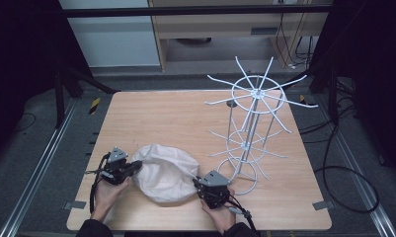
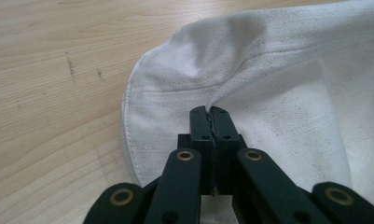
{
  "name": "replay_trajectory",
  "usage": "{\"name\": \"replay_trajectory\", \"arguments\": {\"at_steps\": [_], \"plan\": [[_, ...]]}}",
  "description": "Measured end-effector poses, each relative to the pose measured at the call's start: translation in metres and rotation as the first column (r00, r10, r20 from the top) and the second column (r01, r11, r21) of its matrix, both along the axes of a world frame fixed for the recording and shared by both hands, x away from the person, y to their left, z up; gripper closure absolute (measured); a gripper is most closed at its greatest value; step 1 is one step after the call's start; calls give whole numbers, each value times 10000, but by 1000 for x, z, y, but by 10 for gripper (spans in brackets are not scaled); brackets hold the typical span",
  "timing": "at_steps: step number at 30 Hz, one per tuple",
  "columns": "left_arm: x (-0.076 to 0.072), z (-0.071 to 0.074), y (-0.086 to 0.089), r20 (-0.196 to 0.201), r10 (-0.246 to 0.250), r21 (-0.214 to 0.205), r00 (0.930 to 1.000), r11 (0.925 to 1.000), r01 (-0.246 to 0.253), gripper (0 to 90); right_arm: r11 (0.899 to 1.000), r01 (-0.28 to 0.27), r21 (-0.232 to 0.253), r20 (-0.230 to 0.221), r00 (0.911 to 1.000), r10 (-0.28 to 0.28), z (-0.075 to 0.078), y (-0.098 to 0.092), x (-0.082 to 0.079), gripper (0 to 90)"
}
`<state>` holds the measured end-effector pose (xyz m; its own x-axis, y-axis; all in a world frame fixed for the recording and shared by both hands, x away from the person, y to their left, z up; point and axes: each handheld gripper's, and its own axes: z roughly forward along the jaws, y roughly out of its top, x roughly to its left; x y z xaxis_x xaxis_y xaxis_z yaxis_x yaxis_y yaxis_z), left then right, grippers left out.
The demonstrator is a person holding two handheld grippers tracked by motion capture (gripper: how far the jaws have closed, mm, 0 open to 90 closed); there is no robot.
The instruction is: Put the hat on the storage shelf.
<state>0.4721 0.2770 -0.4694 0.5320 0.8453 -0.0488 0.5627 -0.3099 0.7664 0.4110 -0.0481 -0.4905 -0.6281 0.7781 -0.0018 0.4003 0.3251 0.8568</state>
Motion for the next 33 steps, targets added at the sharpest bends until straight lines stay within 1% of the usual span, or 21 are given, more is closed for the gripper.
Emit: {"name": "replay_trajectory", "arguments": {"at_steps": [3, 4, 6, 7, 8, 9, 13, 16, 18, 19, 20, 21, 22, 26, 27, 28, 29, 30, 31, 32, 33], "plan": [[-17, 6, 7, -90, -66, -141, 9999, 9999, 64, 900, 9999, 118, 3, 148, 9998, -118, 2, -2, 3, 841], [-17, 6, 7, -90, -66, -141, 9999, 9999, 64, 900, 9999, 118, 3, 148, 9998, -118, 2, -2, 3, 841], [-28, 9, 11, -131, -82, -254, 9999, 9996, 79, 900, 9997, 225, 55, 230, 9995, -226, 3, -3, 5, 842], [-41, 11, 13, -149, -117, -151, 9998, 9998, 115, 900, 9995, 302, 58, 317, 9990, -304, 3, -1, 7, 845], [-47, 10, 13, -197, -151, -174, 9997, 9997, 148, 900, 9996, 289, 45, 369, 9989, -290, 3, 0, 8, 846], [-47, 10, 13, -197, -151, -174, 9997, 9997, 148, 900, 9995, 301, -13, 430, 9986, -300, 2, 1, 8, 847], [-70, 9, 14, -108, -368, -117, 9993, 9993, 367, 897, 9995, 314, -13, 475, 9984, -313, 2, 2, 9, 843], [-79, 9, 13, 10, -527, -66, 9986, 9986, 527, 894, 9994, 359, 8, 475, 9982, -359, 2, 2, 10, 835], [-81, 9, 13, 103, -545, -65, 9985, 9985, 545, 840, 9993, 366, 13, 477, 9982, -367, 2, 2, 10, 823], [-81, 10, 15, 262, -535, -284, 9982, 9981, 542, 777, 9992, 397, 10, 497, 9980, -397, 2, 1, 10, 783], [-81, 10, 15, 262, -535, -284, 9982, 9981, 542, 727, 9992, 397, 10, 497, 9980, -397, 2, 1, 10, 783], [-81, 13, 16, 434, -512, -337, 9977, 9980, 527, 657, 9991, 425, 29, 555, 9975, -426, 4, -1, 9, 718], [-81, 15, 17, 610, -478, -401, 9970, 9979, 503, 657, 9991, 425, 29, 555, 9975, -426, 4, -1, 9, 718], [-77, 32, 21, 1314, -627, -694, 9894, 9950, 723, 476, 9993, 346, 125, 613, 9975, -353, 8, -6, 5, 606], [-75, 35, 20, 1364, -787, -712, 9875, 9935, 890, 407, 9994, 302, 193, 548, 9980, -312, 10, -9, 3, 550], [-73, 37, 19, 1349, -932, -667, 9865, 9925, 1029, 407, 9994, 302, 193, 548, 9980, -312, 10, -9, 3, 550], [-67, 39, 15, 1298, -1230, -450, 9839, 9905, 1298, 373, 9993, 242, 269, 470, 9986, -255, 12, -12, 0, 511], [-67, 39, 15, 1298, -1230, -450, 9839, 9905, 1298, 360, 9993, 242, 269, 470, 9986, -255, 12, -12, 0, 511], [-64, 39, 13, 1284, -1345, -347, 9826, 9895, 1400, 344, 9995, 154, 278, 340, 9993, -163, 13, -17, -5, 473], [-60, 39, 10, 1219, -1484, -286, 9814, 9878, 1529, 333, 9995, 154, 278, 340, 9993, -163, 13, -17, -5, 473], [-53, 39, 6, 1209, -1737, -193, 9774, 9840, 1773, 323, 9996, 90, 269, 293, 9995, -98, 14, -21, -9, 450]]}}
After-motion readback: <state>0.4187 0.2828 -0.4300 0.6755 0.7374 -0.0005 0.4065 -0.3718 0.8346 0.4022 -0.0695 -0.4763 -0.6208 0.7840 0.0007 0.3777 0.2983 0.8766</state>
